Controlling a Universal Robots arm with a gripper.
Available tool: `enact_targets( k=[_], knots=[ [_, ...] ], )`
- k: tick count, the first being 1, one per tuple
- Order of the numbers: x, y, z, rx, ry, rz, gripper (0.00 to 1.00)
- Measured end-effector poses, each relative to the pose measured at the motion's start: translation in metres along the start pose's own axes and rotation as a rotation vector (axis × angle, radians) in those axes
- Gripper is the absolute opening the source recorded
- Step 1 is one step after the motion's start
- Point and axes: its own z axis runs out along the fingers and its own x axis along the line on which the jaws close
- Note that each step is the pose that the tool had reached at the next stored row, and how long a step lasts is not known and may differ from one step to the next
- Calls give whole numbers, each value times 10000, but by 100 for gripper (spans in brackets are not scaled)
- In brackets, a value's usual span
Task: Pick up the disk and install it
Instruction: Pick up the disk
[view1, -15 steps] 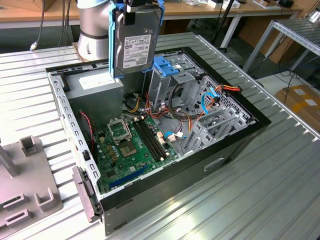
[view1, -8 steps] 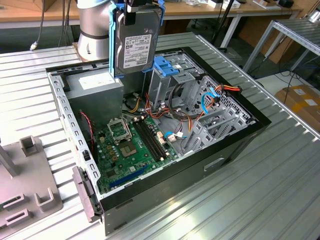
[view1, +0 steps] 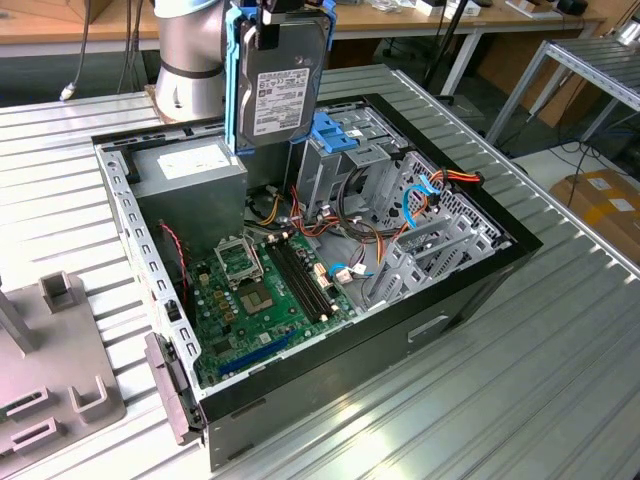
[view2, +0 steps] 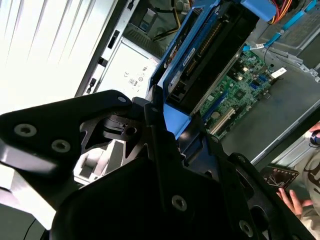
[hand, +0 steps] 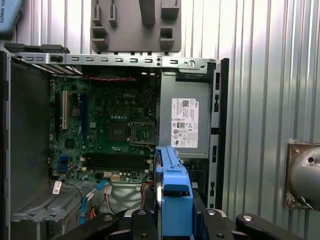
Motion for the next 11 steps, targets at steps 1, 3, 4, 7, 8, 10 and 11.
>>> enact_targets(
  k=[1,3,4,7,8,10,11],
  knots=[
    [1,-16,0,0,-1,0,37],
    [2,-51,1,0,0,0,37],
    [2,-67,2,0,0,-1,37],
    [3,-107,3,0,0,0,37],
    [3,-116,3,0,0,0,37],
    [4,-141,3,0,-1,0,37],
    [4,-152,3,0,0,0,37]
  ],
)
